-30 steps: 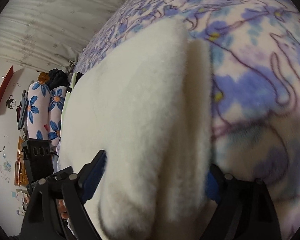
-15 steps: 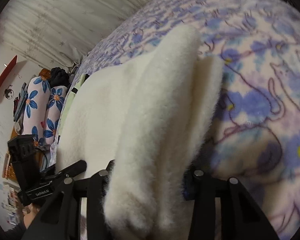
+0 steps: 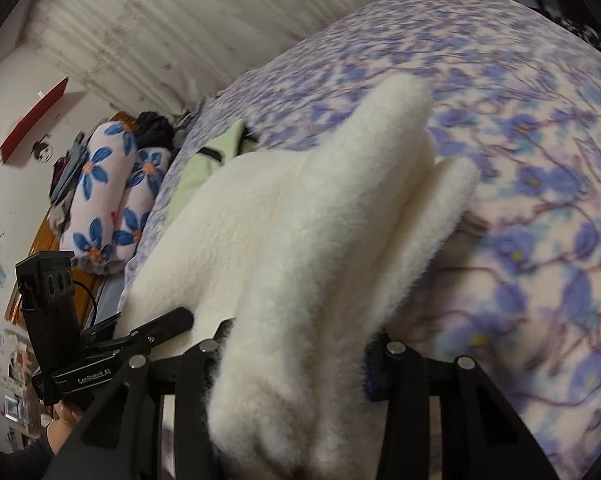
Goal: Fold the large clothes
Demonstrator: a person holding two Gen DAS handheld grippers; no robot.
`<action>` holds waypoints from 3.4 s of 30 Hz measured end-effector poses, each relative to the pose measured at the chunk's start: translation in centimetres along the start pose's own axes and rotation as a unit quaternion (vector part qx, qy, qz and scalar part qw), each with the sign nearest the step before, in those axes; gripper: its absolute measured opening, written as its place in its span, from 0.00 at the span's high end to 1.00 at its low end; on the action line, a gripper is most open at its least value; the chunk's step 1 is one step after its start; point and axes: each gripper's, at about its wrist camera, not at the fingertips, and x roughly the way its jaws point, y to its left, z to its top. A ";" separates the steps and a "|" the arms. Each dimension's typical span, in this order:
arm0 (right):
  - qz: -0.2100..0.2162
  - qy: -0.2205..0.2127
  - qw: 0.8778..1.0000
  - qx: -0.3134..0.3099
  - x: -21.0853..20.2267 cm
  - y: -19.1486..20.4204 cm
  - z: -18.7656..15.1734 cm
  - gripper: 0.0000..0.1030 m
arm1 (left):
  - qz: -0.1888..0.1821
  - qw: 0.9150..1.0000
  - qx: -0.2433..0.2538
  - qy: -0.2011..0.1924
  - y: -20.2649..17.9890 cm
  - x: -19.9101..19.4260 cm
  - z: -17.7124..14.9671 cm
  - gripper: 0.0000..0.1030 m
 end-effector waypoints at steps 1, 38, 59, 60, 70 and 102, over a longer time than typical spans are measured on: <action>0.004 0.001 1.000 -0.006 0.3 1.0 0.1 0.60 | 0.003 1.000 -0.007 -0.005 1.3 -1.1 0.0 0.37; -0.014 0.054 0.996 -0.064 32.3 12.5 18.6 0.28 | 0.105 0.989 -0.073 -0.070 37.8 5.3 18.3 0.12; -0.167 -0.019 0.969 -0.179 31.3 16.9 16.1 0.71 | 0.251 0.965 -0.028 -0.073 33.3 4.7 17.6 0.90; -0.164 -0.016 0.971 -0.172 31.0 16.8 16.1 0.71 | 0.255 0.964 -0.031 -0.073 33.2 4.7 17.6 0.90; -0.142 0.020 0.985 -0.099 25.7 15.0 14.4 0.52 | 0.246 0.961 -0.097 -0.077 31.9 1.1 15.0 0.32; -0.208 -0.026 0.975 -0.071 2.2 11.9 -3.3 0.28 | 0.144 0.984 -0.058 -0.081 7.3 -10.2 -3.3 0.01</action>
